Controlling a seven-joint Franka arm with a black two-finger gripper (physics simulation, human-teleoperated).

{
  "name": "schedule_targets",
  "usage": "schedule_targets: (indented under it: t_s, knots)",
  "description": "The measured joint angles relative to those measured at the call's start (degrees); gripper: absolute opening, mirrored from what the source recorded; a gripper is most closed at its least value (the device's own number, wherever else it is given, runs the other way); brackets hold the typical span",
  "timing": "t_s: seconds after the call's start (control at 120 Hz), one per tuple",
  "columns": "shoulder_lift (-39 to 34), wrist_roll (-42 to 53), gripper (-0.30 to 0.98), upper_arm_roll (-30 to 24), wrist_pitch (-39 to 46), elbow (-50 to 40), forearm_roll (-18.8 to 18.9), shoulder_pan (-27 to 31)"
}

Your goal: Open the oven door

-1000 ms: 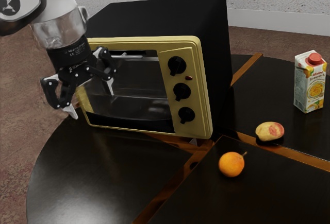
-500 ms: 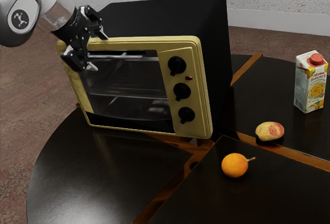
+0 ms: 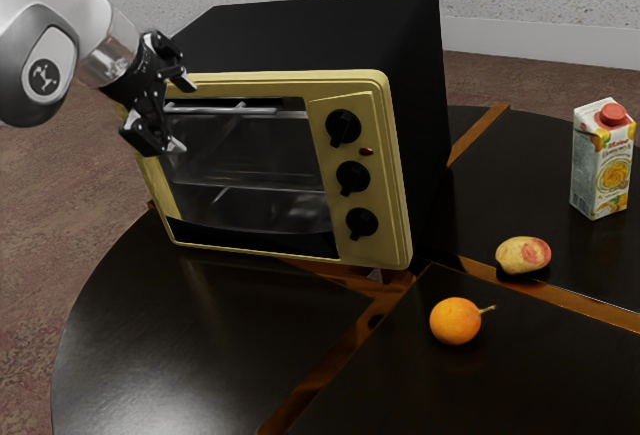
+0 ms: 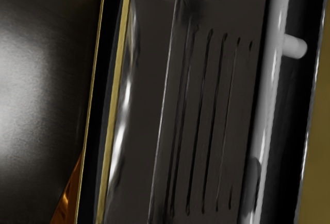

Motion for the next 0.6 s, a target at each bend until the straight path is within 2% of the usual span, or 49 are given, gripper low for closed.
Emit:
schedule_targets:
  t_s: [0.6]
  knots:
    - [2.93, -2.48, 0.69, -0.39, 2.61, 0.32, -0.01, 1.54]
